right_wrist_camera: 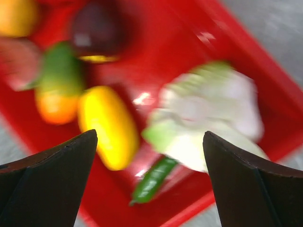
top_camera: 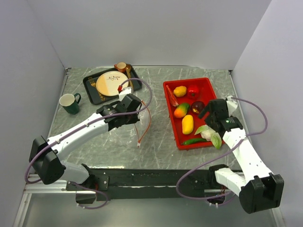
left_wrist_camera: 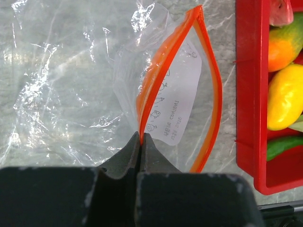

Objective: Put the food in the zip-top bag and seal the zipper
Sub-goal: Pick up the fake vegetable from the bin.

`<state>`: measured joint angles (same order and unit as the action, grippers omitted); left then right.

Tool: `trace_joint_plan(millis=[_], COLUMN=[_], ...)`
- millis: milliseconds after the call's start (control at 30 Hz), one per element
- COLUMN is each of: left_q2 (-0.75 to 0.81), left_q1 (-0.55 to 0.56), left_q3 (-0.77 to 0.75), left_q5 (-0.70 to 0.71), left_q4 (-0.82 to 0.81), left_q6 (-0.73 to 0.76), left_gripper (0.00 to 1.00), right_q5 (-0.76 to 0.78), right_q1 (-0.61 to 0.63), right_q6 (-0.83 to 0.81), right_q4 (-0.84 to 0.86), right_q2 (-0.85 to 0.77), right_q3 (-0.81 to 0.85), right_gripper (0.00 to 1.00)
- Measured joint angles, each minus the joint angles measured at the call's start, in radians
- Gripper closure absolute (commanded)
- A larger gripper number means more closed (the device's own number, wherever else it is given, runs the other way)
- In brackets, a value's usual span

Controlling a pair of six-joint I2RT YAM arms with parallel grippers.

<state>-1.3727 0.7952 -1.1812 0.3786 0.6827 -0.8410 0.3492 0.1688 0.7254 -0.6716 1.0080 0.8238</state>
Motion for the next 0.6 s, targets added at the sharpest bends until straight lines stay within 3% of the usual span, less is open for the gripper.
trace_joint_plan(millis=[333, 600], left_q2=[0.000, -0.001], left_q1=[0.000, -0.003], left_q3=[0.000, 0.000], left_q5=[-0.020, -0.026], left_q4=[-0.025, -0.030], left_q6=[0.036, 0.045], left_gripper=[0.99, 0.99], right_q5=[0.129, 0.014], right_q1=[-0.082, -0.142], right_q6=[0.130, 0.145], right_q4=[-0.115, 0.068], right_q2=[0.070, 0.109], right_q3=[-0.067, -0.148], right_gripper=[0.00, 0.00])
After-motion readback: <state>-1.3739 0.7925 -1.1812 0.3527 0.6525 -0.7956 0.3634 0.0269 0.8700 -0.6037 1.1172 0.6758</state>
